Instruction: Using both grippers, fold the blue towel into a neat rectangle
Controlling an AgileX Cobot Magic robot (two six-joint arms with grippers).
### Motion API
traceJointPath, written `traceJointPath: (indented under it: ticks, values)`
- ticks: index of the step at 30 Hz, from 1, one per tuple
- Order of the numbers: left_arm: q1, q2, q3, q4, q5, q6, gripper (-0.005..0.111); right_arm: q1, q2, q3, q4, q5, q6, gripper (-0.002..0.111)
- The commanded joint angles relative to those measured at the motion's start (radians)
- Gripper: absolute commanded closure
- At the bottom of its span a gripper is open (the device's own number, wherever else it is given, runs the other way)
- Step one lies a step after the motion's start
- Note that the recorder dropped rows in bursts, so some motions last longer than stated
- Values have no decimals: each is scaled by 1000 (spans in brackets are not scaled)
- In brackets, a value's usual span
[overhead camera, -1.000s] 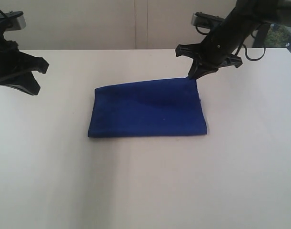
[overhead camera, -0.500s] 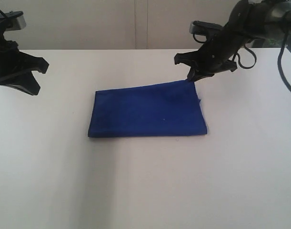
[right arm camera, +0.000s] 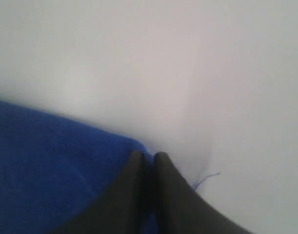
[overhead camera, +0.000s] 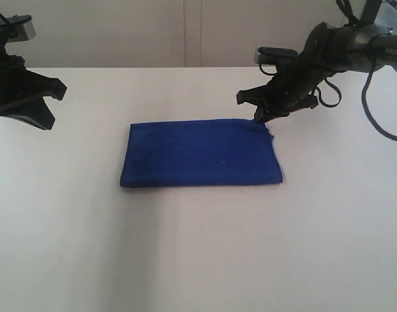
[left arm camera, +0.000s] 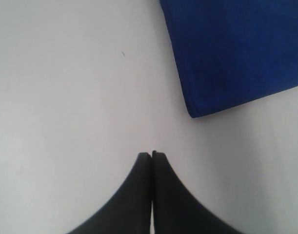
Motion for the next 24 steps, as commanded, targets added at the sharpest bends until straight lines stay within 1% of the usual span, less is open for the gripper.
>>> traceJointPath:
  ticks: [1, 2, 4, 7, 10, 12, 17, 19, 24]
  values:
    - [-3, -9, 6, -6, 6, 1, 107, -11, -6, -4, -11, -47, -20, 83]
    - [-3, -9, 6, -6, 6, 1, 107, -11, -11, -4, -13, -62, -20, 79]
    - [-3, -9, 6, -6, 6, 1, 107, -11, -29, -4, -14, -87, -18, 75]
    - [-3, -9, 6, -6, 6, 1, 107, -11, -61, -4, 3, -100, 5, 75]
    - [-3, -9, 6, -6, 6, 1, 107, -1, -69, -4, 45, -50, 5, 76]
    - [-3, -9, 6, -6, 6, 1, 107, 11, -62, -4, 39, -8, 1, 80]
    - [-3, -9, 6, -6, 4, 1, 107, 18, -24, -4, 11, 33, -3, 101]
    - [-3, -9, 6, -6, 4, 1, 107, 18, -12, -4, -24, 31, -3, 107]
    - [-3, -9, 6, -6, 6, 1, 107, 18, 6, -4, -114, 9, -3, 108]
